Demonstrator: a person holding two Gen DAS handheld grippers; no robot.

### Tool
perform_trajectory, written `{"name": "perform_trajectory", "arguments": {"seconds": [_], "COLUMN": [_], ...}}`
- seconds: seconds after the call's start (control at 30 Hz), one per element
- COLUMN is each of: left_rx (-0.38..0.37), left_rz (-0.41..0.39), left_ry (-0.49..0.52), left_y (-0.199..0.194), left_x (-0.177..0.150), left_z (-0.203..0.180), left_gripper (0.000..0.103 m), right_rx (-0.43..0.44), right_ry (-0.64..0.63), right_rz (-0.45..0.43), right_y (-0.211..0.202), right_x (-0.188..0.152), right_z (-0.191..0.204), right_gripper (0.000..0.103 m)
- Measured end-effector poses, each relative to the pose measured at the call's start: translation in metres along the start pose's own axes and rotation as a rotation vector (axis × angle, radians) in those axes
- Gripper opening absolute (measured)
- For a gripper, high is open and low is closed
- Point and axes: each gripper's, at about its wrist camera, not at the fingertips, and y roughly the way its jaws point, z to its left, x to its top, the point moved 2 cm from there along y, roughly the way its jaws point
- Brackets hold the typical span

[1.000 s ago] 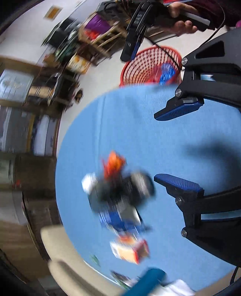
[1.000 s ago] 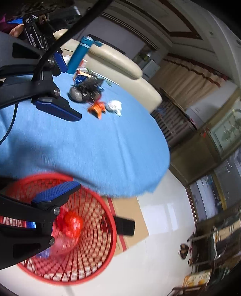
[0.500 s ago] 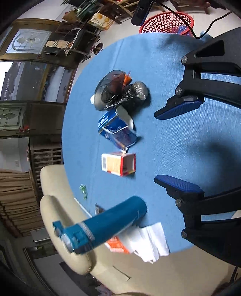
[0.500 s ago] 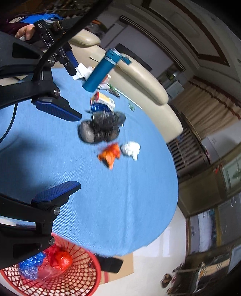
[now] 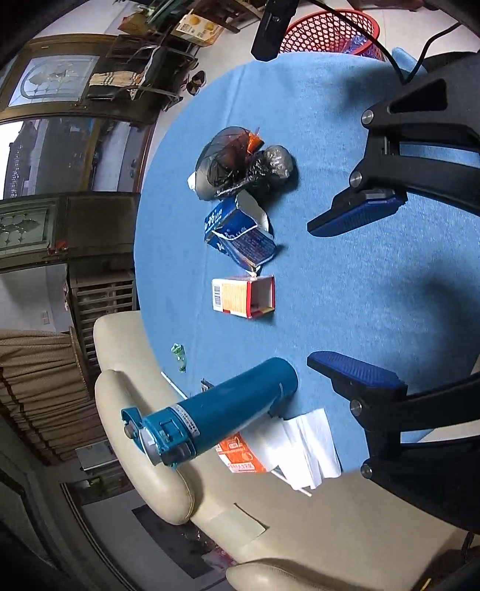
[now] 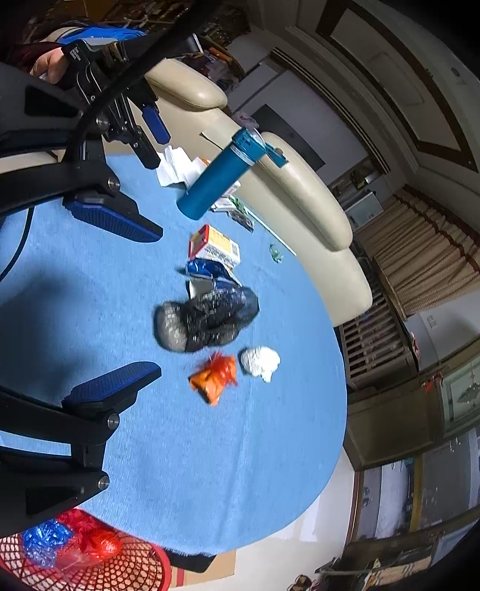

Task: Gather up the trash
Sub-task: 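Move both open tools back over the remaining trash on the table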

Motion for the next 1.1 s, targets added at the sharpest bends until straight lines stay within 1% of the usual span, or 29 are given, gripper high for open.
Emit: {"name": "perform_trajectory", "arguments": {"seconds": [0.23, 1.1], "left_rx": [0.013, 0.007], "left_rz": [0.010, 0.033], "left_ry": [0.003, -0.013], "left_y": [0.003, 0.012], "left_x": [-0.003, -0.009], "left_z": [0.002, 0.009], "left_gripper": [0.066, 0.066], "right_rx": [0.015, 0.018], "right_ry": [-0.016, -0.028], "right_rz": [0.015, 0.044], "right_y": [0.007, 0.025], "right_x": [-0.002, -0.004], "right_z": [0.010, 0.020], "right_gripper": [0.071, 0.071]}}
